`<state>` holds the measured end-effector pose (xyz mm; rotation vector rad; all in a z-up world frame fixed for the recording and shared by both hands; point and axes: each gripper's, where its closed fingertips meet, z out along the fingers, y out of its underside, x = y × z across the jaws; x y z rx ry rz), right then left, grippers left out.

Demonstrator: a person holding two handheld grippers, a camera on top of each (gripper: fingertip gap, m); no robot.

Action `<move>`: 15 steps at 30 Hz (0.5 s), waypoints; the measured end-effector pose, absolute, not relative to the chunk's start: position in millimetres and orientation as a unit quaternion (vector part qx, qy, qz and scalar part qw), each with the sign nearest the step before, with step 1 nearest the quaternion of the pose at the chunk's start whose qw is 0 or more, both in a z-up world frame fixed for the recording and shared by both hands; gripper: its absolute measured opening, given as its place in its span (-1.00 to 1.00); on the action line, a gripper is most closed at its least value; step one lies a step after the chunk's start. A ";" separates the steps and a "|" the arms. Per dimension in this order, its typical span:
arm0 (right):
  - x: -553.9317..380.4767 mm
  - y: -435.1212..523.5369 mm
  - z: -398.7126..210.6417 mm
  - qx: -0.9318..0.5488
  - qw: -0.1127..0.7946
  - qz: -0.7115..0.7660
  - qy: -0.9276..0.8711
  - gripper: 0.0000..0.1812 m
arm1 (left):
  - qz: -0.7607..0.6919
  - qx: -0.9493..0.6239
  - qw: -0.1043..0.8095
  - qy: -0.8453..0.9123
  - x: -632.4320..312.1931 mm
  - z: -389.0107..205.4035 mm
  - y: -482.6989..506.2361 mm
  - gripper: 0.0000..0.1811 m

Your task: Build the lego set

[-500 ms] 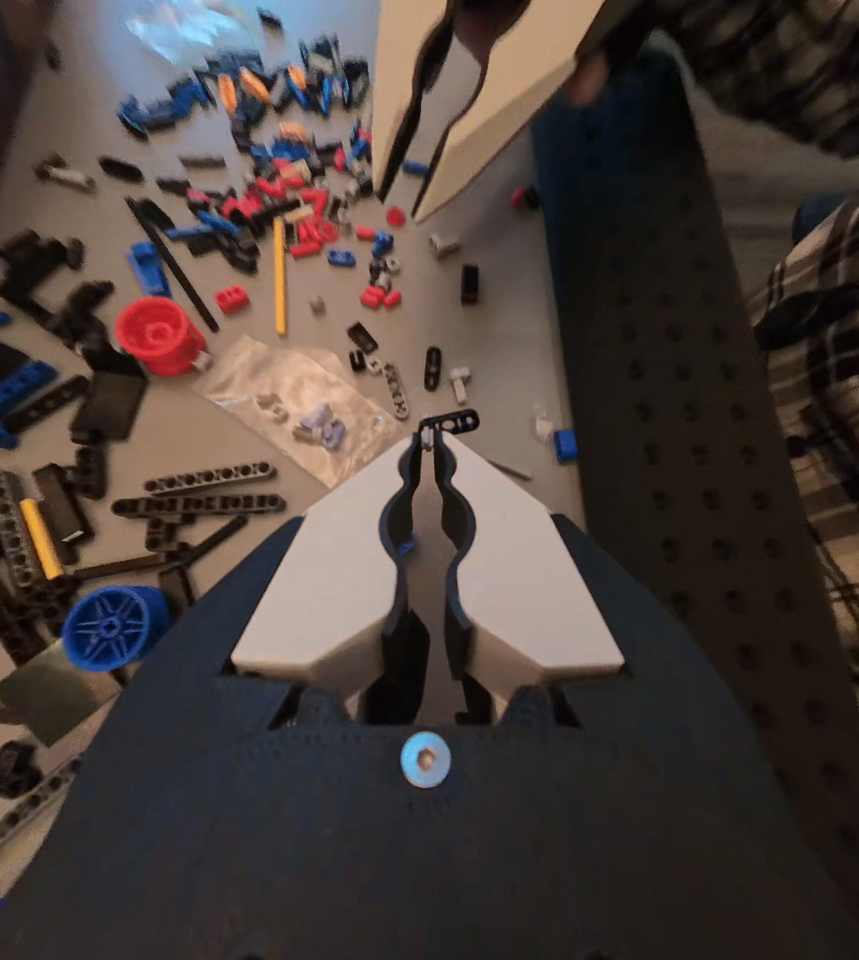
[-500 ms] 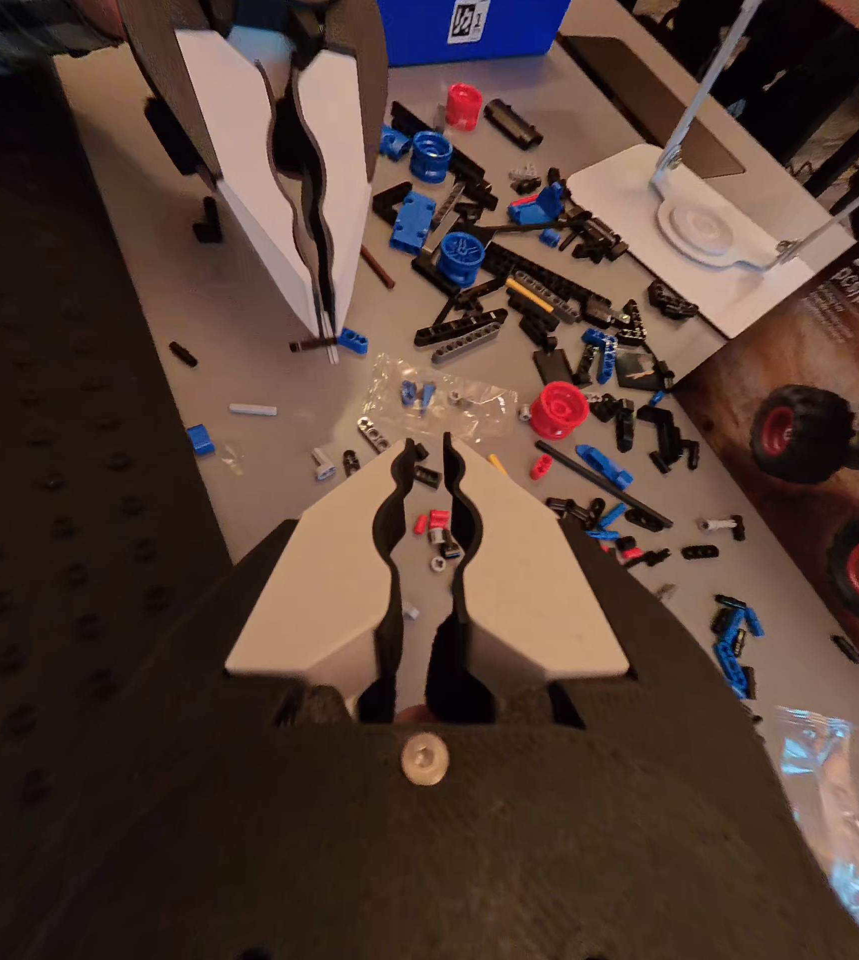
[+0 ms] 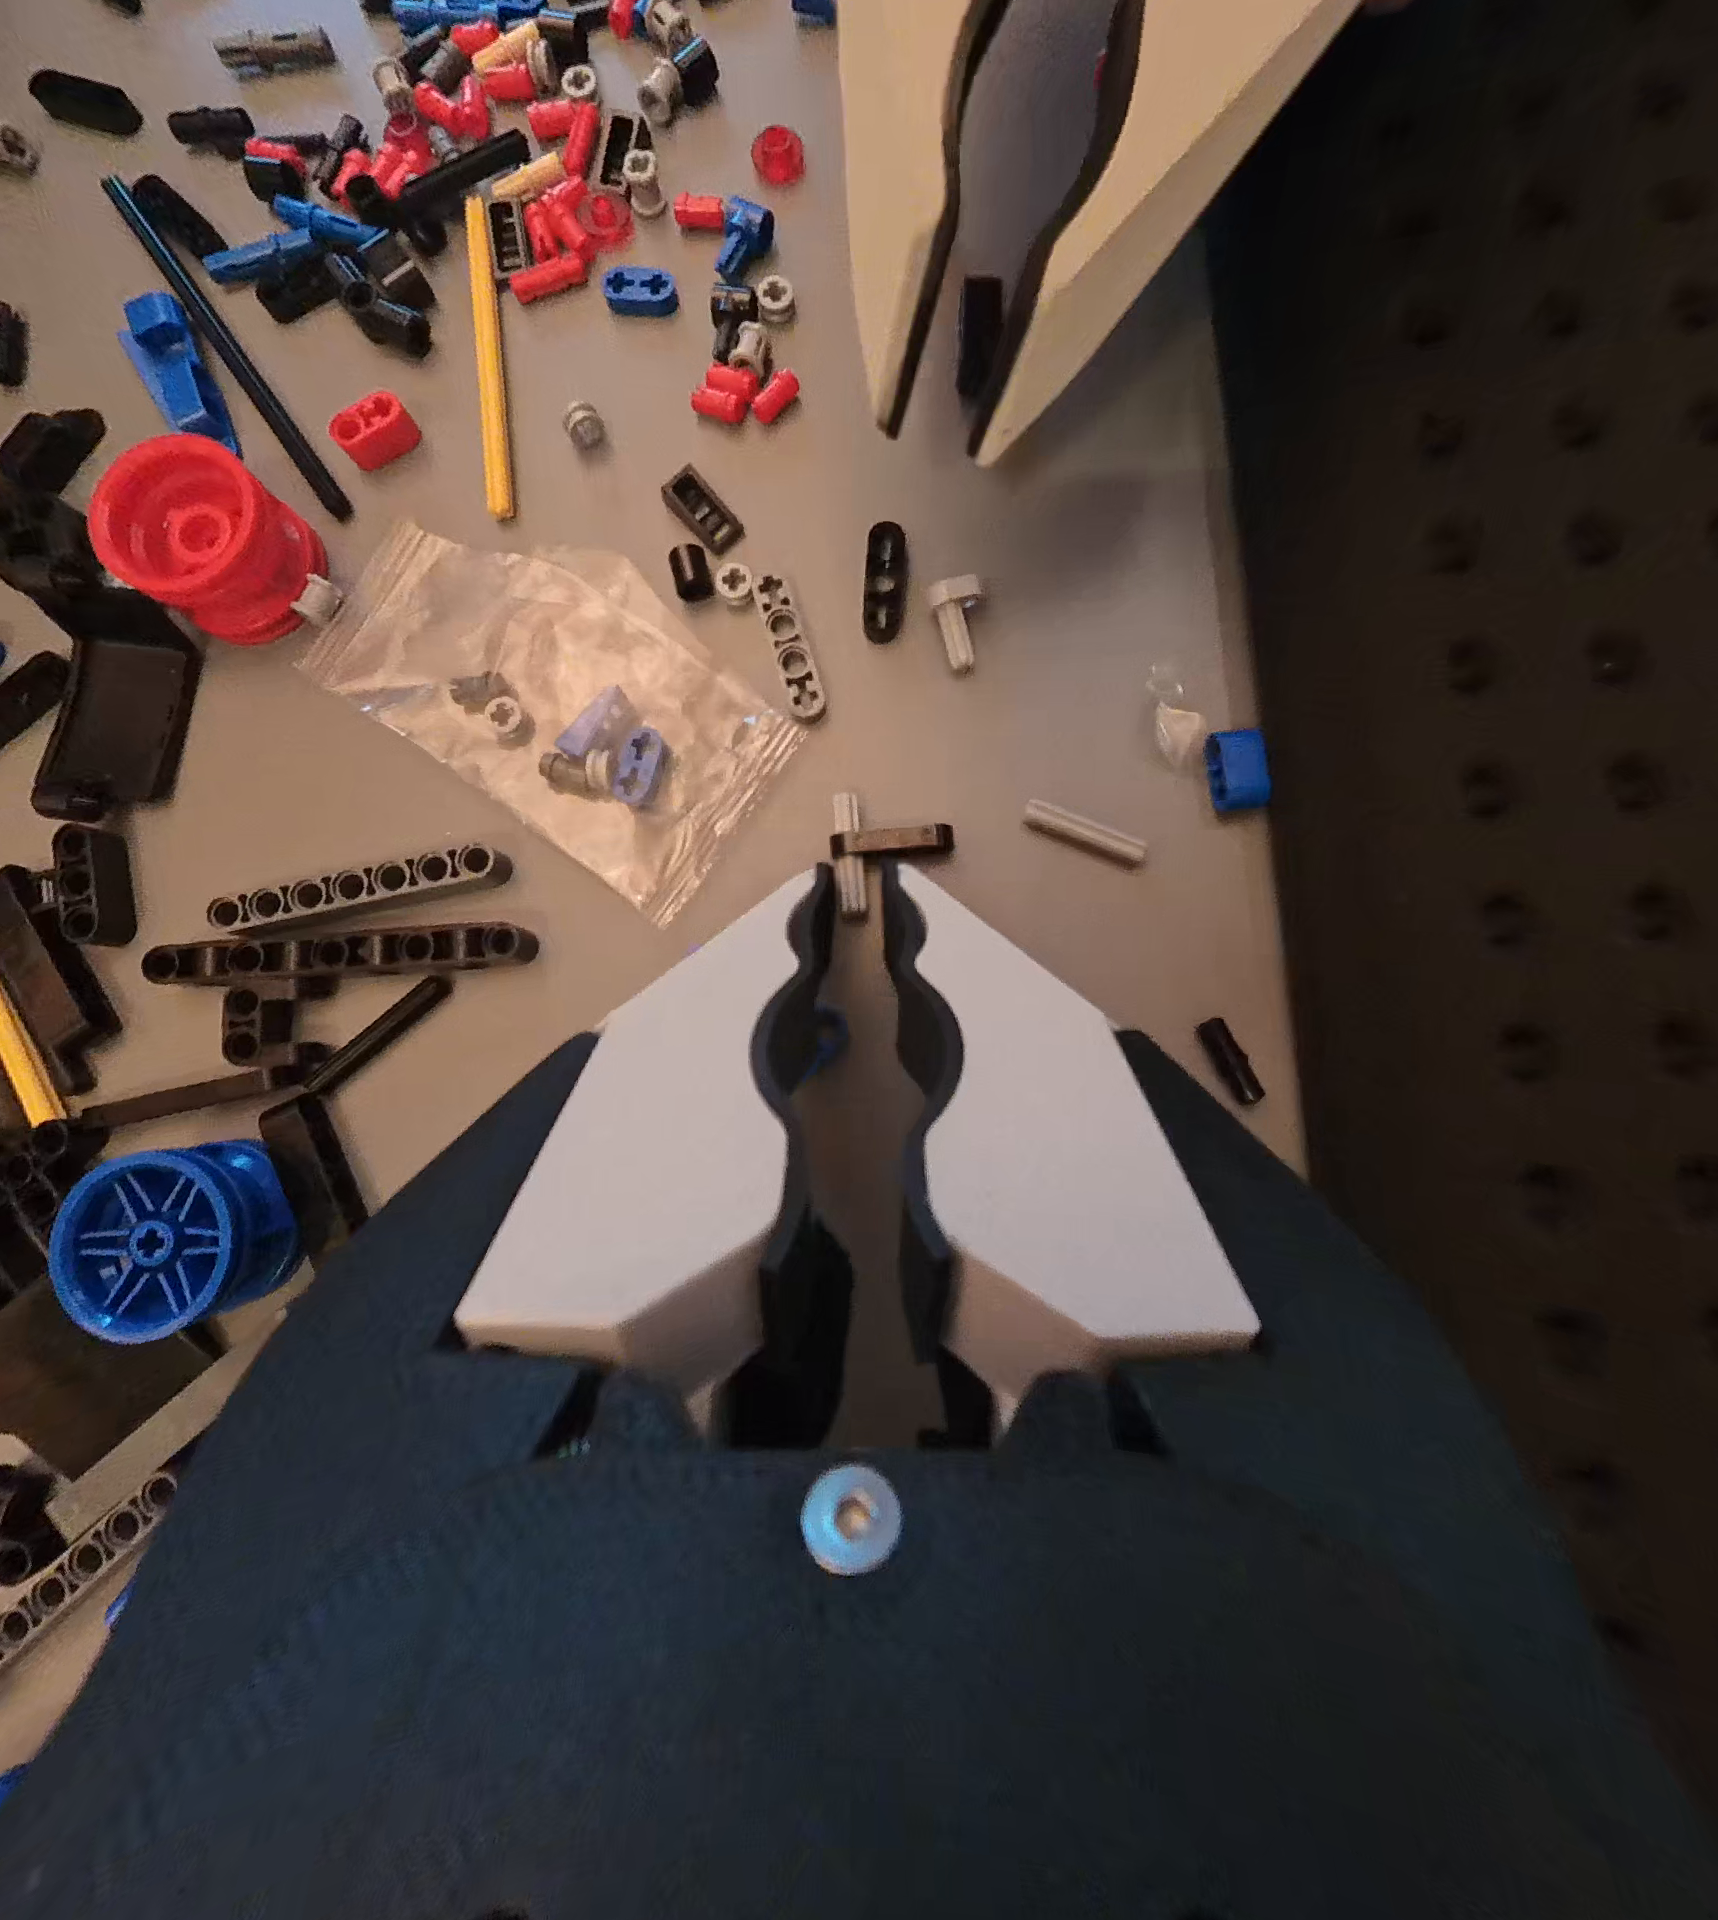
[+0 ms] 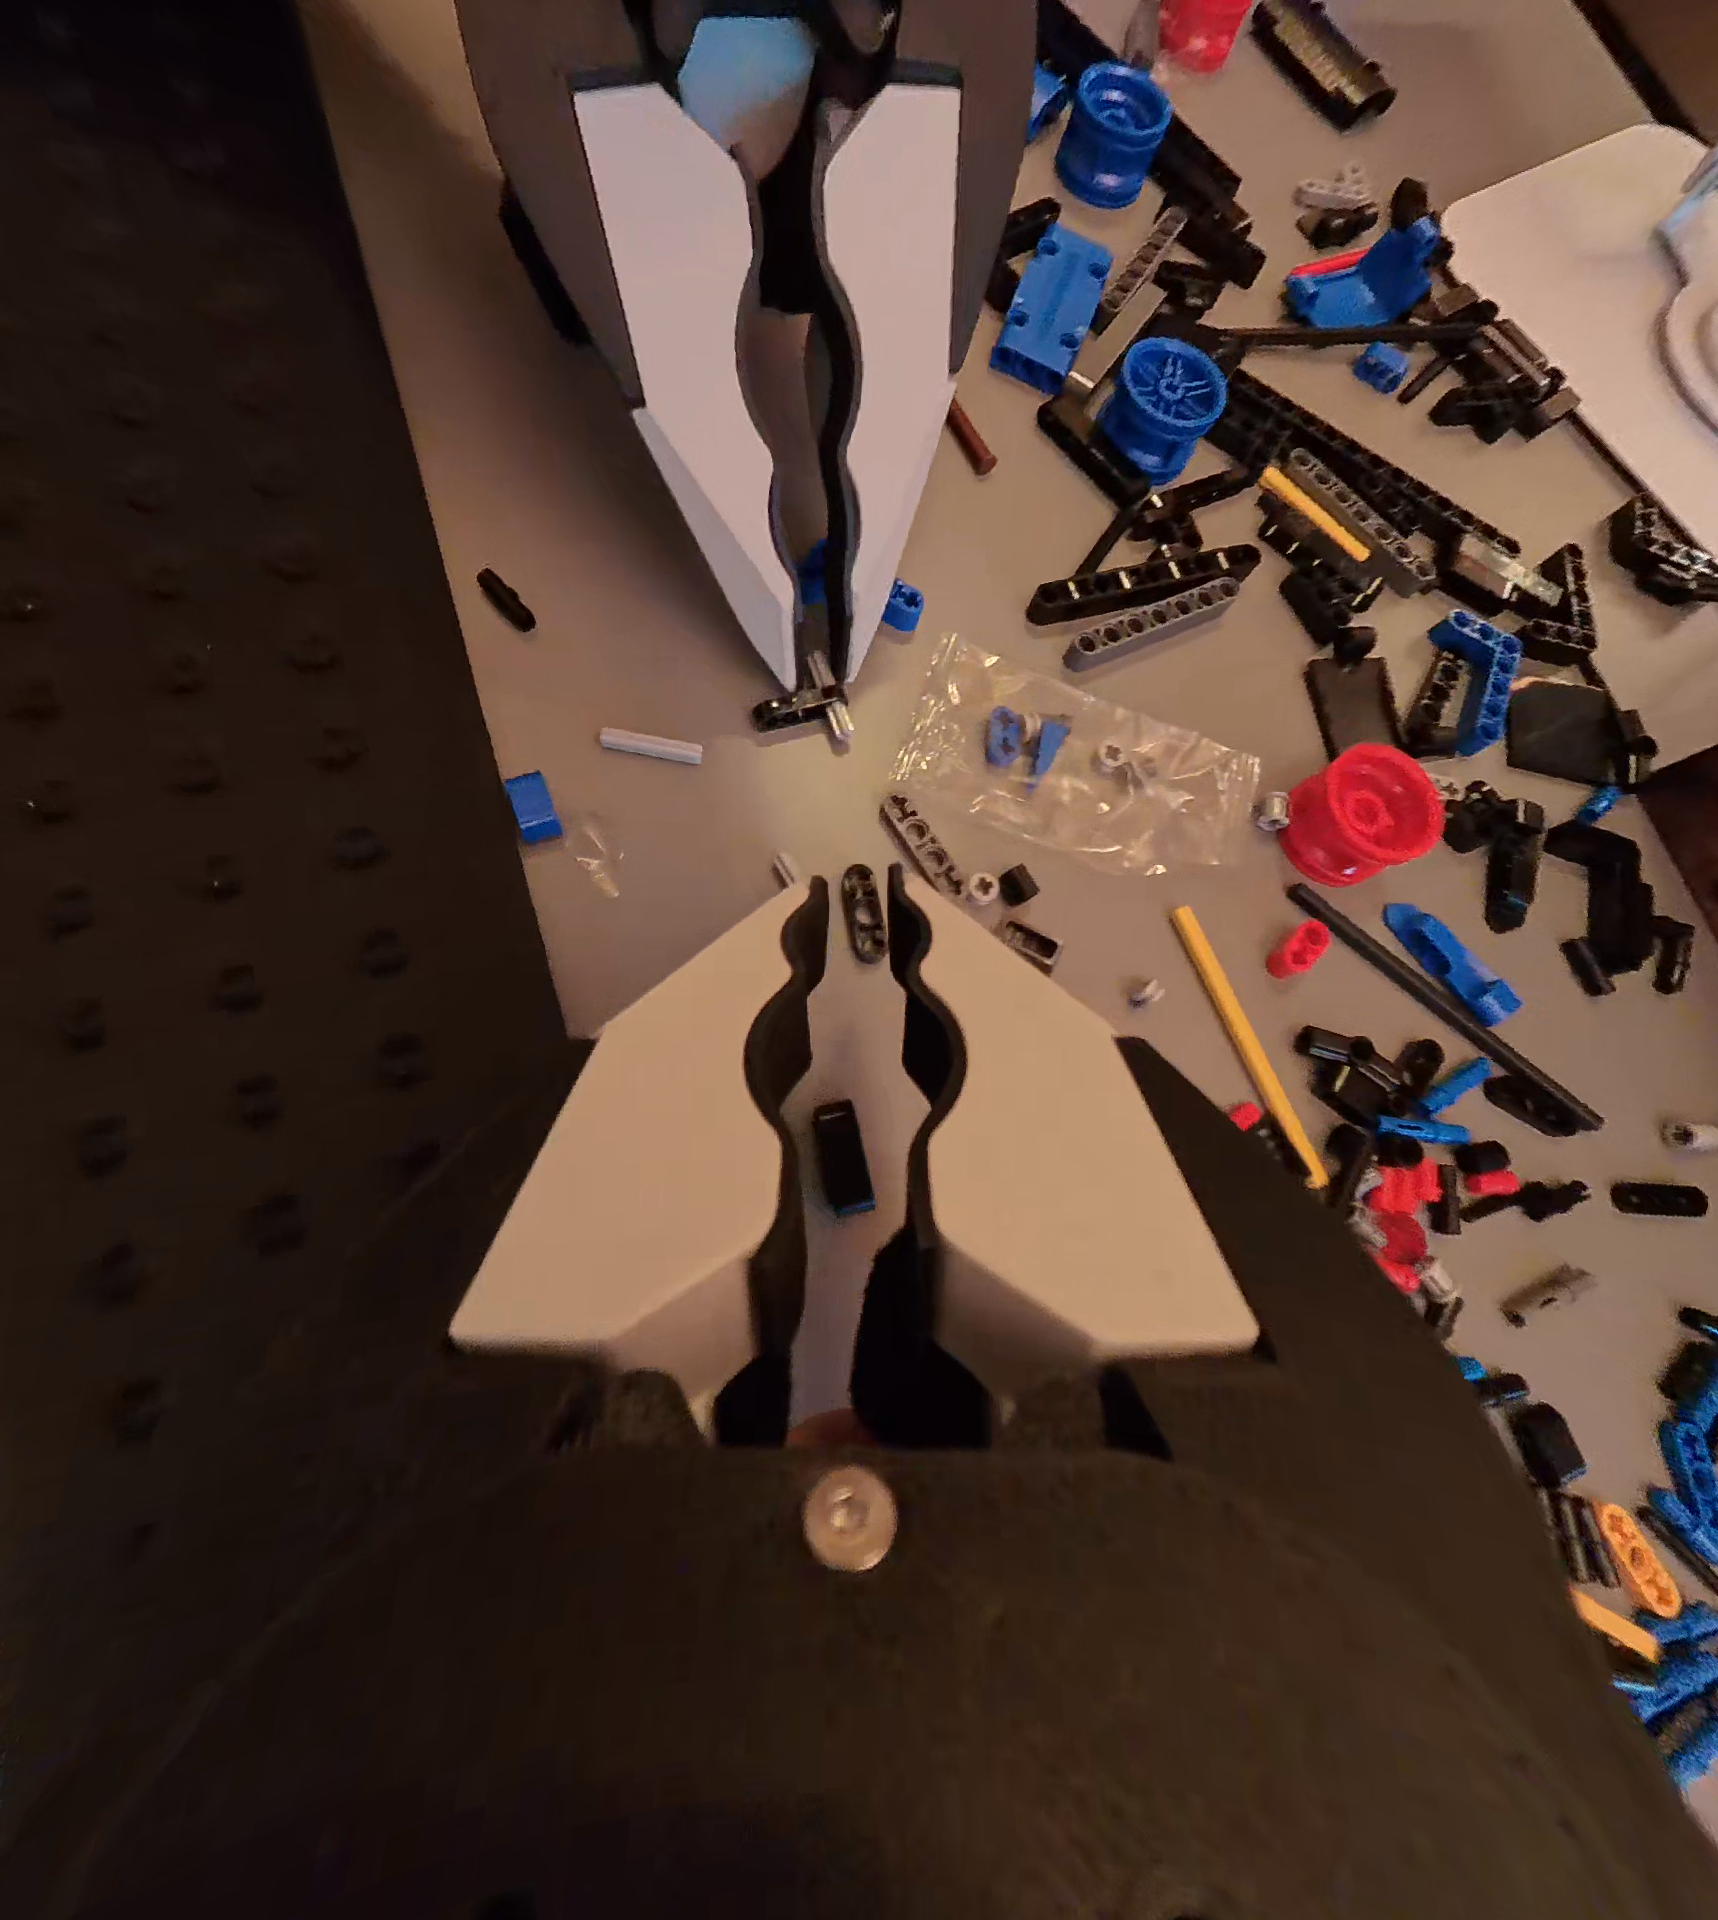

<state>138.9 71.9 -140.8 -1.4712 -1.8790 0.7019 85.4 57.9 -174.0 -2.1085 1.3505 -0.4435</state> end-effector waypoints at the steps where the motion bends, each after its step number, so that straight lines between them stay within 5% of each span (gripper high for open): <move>1: 138.4 70.8 -142.9 -0.559 0.318 0.265 -0.718 -0.89 | -0.166 -0.792 0.296 0.507 84.6 -174.1 57.9 -0.91; 15: 133.4 66.9 -147.1 -0.557 0.310 0.258 -0.726 -0.88 | -0.137 -0.773 0.317 0.532 82.8 -174.2 60.8 -0.96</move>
